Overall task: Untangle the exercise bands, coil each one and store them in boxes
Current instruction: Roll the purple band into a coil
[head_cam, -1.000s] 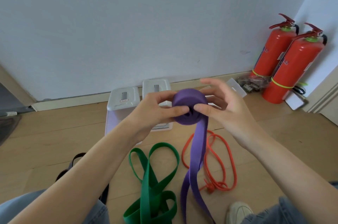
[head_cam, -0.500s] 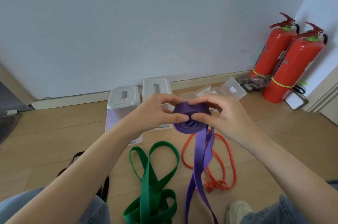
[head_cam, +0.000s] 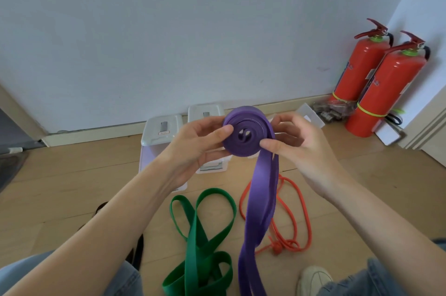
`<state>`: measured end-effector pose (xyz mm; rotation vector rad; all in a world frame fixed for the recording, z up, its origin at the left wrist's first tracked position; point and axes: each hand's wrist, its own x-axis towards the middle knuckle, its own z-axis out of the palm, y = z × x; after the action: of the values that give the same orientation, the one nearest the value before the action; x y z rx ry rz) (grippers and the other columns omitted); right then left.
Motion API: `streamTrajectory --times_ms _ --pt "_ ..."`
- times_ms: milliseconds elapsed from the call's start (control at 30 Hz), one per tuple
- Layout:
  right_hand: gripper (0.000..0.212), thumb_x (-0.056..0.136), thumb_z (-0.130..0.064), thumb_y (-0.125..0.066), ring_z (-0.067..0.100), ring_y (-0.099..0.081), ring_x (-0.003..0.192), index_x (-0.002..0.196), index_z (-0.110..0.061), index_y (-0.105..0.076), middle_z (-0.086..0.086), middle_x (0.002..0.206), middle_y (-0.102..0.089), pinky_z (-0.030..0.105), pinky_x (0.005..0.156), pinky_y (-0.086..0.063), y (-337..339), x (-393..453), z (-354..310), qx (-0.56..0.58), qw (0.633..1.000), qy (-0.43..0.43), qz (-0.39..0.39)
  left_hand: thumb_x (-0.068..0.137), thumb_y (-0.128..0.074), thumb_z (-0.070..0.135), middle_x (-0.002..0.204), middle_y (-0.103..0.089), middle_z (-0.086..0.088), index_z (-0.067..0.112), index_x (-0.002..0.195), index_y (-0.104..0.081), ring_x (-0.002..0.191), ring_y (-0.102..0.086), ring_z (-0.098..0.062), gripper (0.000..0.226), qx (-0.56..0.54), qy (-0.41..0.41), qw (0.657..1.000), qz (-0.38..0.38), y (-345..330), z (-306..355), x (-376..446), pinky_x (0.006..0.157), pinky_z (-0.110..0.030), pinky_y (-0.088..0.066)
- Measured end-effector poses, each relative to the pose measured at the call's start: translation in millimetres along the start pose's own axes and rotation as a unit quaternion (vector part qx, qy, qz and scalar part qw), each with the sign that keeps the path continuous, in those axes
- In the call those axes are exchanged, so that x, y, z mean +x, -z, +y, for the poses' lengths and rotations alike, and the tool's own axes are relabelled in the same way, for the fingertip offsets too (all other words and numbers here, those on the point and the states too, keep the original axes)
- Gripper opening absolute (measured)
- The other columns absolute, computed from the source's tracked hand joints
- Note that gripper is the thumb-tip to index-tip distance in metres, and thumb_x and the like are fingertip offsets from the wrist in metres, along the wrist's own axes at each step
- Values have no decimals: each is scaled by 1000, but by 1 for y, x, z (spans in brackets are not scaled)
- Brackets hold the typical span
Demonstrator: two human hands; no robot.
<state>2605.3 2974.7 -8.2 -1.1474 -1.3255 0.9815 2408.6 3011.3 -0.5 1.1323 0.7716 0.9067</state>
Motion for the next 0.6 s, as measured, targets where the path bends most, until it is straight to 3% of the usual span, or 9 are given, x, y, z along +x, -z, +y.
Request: streamTrajectory --times_ms 100,200,333,467,600 --pt "32 67 0 -77 11 -64 82 89 -18 -62 3 92 -68 21 74 -52 7 2 -6 -14 1000 16 -18 73 -68 17 110 -69 1 15 109 -64 98 -67 -16 36 111 -9 994 -15 7 6 -1 80 -23 -55" --pt "36 65 3 -78 9 -64 81 83 -26 -65 -4 87 -69 23 79 -52 10 3 -12 -94 992 45 -65 66 -76 20 110 -67 12 32 108 -63 95 -67 -8 45 192 -27 980 -52 7 9 0 73 -13 -52" --pt "37 65 -1 -79 0 -60 74 78 -32 -63 -19 75 -65 16 76 -48 6 1 -8 -169 977 42 -122 71 -78 14 91 -71 7 25 93 -68 86 -69 -24 26 286 -23 955 -76 -1 2 0 73 -26 -54" --pt "36 64 -8 -82 6 -63 81 88 -26 -62 -10 84 -66 17 72 -50 7 0 -8 -24 993 14 -112 62 -78 26 87 -72 3 20 93 -69 78 -68 -14 34 183 -4 982 -53 0 1 -2 65 -22 -55" --pt "40 56 -26 -77 8 -65 84 90 -19 -57 -5 93 -66 18 69 -50 -2 -3 -5 67 997 6 -31 62 -71 29 91 -72 0 16 94 -67 83 -69 -15 35 33 14 999 -22 1 3 1 71 -30 -58"
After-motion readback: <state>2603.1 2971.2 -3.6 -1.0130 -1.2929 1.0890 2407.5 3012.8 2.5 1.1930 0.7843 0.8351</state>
